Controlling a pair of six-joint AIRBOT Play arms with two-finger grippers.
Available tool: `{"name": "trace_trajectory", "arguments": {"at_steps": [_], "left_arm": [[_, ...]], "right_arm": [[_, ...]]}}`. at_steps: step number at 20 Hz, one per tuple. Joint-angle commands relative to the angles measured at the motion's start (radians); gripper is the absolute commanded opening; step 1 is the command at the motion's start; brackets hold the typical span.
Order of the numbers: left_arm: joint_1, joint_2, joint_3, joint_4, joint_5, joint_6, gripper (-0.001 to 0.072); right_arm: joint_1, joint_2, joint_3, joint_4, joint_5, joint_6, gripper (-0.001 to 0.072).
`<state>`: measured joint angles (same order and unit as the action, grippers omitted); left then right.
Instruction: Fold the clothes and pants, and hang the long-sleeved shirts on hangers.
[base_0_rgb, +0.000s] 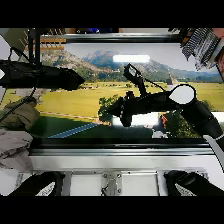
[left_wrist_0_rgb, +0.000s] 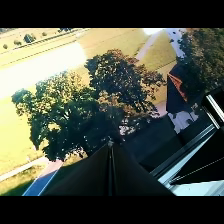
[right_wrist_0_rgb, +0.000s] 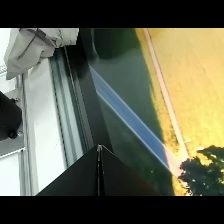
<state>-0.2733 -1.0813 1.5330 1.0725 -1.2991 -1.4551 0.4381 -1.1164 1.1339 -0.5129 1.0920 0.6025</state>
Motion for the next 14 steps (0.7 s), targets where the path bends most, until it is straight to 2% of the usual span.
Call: {"name": "trace_trajectory", "arguments": {"at_steps": [1, 14], "left_arm": [[0.001, 0.000, 0.000, 0.000, 0.000, 0.000, 0.0015], [0.001, 0.000, 0.000, 0.002, 0.002, 0.000, 0.0014]], "right_arm": [[0.001, -0.001, 0.000, 0.000, 0.000, 0.000, 0.0005], [0.001, -0.001, 0.000, 0.001, -0.014, 0.000, 0.0005]]}}
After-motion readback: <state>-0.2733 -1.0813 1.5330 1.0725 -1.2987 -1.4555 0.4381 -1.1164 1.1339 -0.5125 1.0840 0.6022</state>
